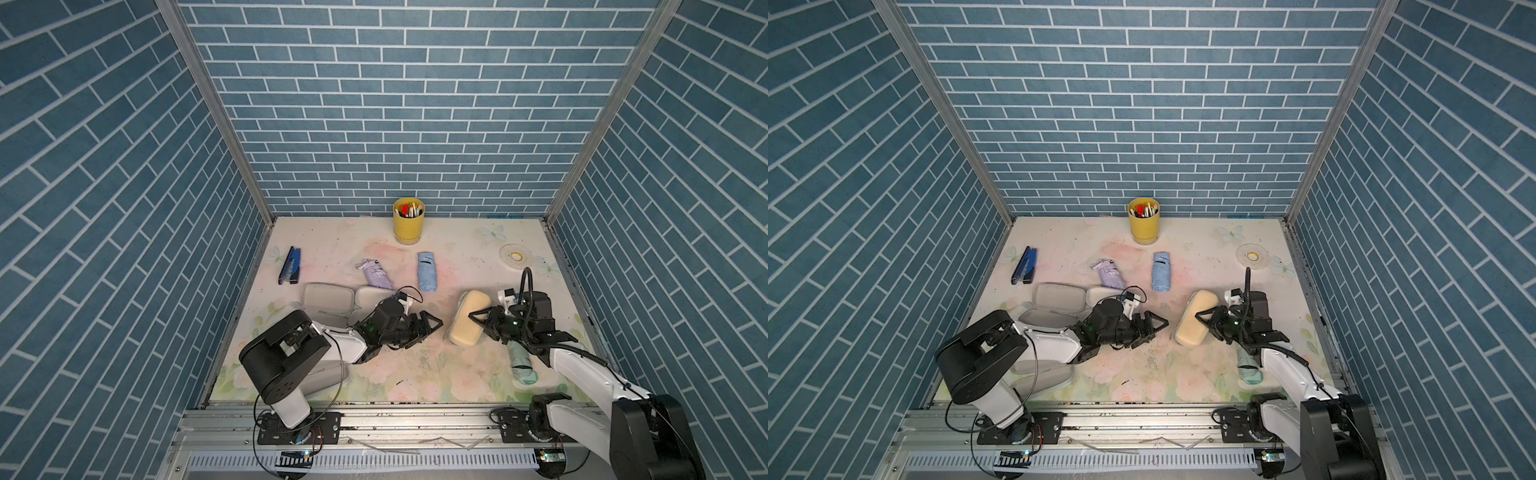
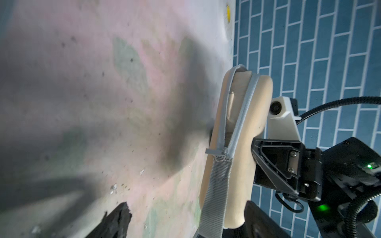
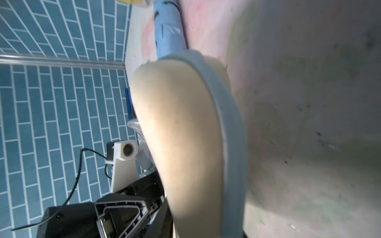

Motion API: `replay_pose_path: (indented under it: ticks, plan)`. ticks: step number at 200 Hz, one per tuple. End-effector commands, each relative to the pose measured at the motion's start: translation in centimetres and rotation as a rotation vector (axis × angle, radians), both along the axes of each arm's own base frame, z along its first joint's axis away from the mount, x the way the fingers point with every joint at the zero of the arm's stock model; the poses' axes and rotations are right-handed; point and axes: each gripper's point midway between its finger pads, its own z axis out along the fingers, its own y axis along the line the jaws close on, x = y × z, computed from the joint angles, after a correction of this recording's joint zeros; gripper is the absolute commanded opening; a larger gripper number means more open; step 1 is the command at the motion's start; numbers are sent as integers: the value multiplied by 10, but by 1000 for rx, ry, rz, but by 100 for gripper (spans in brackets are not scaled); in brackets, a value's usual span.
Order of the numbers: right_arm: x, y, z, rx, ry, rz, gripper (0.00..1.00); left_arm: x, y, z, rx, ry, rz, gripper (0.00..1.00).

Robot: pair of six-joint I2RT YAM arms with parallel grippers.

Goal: Put umbrellas into zippered umbrella sleeves
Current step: Pick up the umbrella sleeve at the center of the board.

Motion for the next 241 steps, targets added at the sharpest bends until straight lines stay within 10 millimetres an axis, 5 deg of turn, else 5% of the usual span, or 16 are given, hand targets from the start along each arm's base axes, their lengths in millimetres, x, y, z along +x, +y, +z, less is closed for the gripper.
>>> replay_pose_path:
  ticks: [1, 71, 111, 136, 171, 209, 241]
  plan:
    - [29, 0, 44, 67, -106, -105, 16, 14, -12, 31, -80, -85, 58, 90]
    - [37, 22, 64, 140, -116, -176, 16, 17, -50, 47, -191, -134, 38, 83]
    - [40, 29, 67, 155, -105, -194, 19, 15, -54, 50, -220, -161, 18, 65]
    - [39, 39, 70, 183, -101, -141, 29, 17, -58, 63, -295, -196, 1, 50]
    - [34, 50, 72, 181, -134, 12, 59, 24, -49, 71, -386, -187, -46, 24]
    - [38, 27, 48, 124, -96, 64, 74, 20, -38, 82, -384, -192, -95, 24]
    - [48, 28, 55, 150, -136, 129, 75, 10, -41, 98, -425, -204, -159, 27]
